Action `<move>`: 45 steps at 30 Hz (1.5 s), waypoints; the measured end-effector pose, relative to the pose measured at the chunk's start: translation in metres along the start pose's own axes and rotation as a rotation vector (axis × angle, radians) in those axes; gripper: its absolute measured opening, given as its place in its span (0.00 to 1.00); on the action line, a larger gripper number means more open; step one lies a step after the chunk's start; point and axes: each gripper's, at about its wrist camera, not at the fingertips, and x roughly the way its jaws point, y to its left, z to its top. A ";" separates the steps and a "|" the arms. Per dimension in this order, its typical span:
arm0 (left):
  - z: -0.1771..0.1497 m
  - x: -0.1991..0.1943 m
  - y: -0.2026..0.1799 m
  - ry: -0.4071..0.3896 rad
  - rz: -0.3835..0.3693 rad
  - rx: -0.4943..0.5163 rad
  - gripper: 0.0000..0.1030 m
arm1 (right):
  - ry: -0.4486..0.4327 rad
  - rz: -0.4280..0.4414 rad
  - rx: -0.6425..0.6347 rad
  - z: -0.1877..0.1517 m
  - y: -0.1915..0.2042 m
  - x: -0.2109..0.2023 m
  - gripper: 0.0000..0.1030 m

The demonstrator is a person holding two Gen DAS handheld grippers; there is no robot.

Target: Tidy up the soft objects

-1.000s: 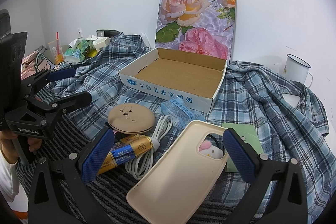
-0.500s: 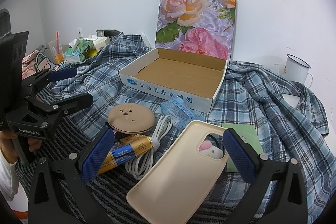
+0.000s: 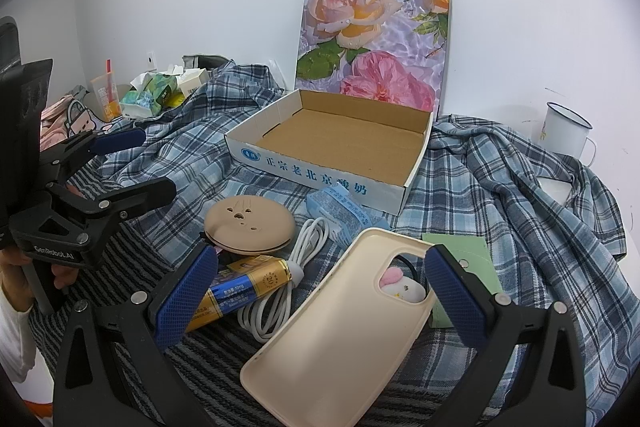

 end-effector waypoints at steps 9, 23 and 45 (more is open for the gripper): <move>0.001 0.000 0.002 -0.001 -0.002 -0.007 1.00 | 0.000 0.001 -0.001 -0.002 0.001 0.004 1.00; 0.000 0.000 0.002 0.001 -0.003 -0.006 1.00 | -0.021 -0.004 -0.014 -0.001 0.003 -0.001 1.00; 0.000 0.001 0.002 0.002 -0.001 -0.003 1.00 | -0.049 0.024 -0.016 0.000 0.005 -0.008 1.00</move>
